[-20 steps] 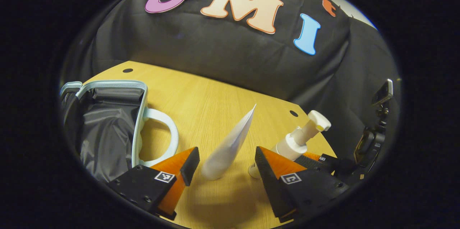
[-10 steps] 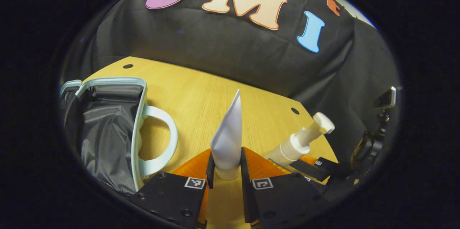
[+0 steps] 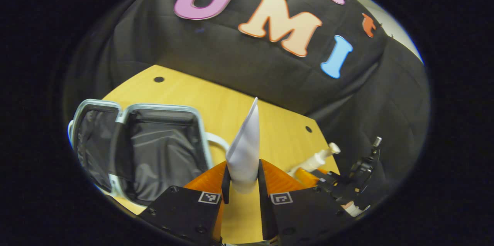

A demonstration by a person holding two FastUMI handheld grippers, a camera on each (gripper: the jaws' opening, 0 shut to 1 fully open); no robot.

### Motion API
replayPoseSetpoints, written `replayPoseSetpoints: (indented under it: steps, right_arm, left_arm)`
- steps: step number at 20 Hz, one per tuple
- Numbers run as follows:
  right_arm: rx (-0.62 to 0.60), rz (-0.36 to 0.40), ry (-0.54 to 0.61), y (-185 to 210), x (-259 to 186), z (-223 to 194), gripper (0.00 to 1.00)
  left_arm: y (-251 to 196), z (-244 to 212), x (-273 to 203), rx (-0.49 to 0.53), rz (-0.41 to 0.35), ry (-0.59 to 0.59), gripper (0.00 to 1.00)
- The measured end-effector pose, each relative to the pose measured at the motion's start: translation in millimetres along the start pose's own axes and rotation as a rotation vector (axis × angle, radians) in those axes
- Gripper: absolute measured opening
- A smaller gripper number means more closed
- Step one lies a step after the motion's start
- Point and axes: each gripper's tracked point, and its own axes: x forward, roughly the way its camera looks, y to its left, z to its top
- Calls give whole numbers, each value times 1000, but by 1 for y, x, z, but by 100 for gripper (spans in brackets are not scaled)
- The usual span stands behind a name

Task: First open the suitcase, pack the skin care products into it, and then close the suitcase.

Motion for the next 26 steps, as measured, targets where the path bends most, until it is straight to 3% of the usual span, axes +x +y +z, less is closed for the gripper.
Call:
replayPoseSetpoints:
  steps: [5,9,13,18,19,21,22,24,26]
  right_arm:
    - [-9,18,41,41,-31,-7,62]
    - [-13,-13,75,103,-50,-12,60]
    - [37,-5,74,186,-51,-2,60]
    - [35,31,97,261,-23,-1,62]
    - [34,38,109,270,-15,-4,62]
    - [30,46,138,285,-1,-10,62]
    - [25,47,156,291,5,-15,62]
    - [10,49,191,299,16,-22,60]
    - [-8,47,235,303,26,-31,60]
  left_arm:
    - [92,-31,3,6,59,241,36]
    - [125,-67,26,49,-23,463,33]
    - [122,-70,42,55,-150,521,33]
    - [128,-67,43,51,-193,525,33]
    - [136,-67,43,53,-174,516,36]
    - [143,-66,42,36,-167,510,51]
    - [144,-63,41,12,-175,500,43]
    - [138,-49,33,-44,-210,459,69]
    - [141,-30,22,-63,-217,394,81]
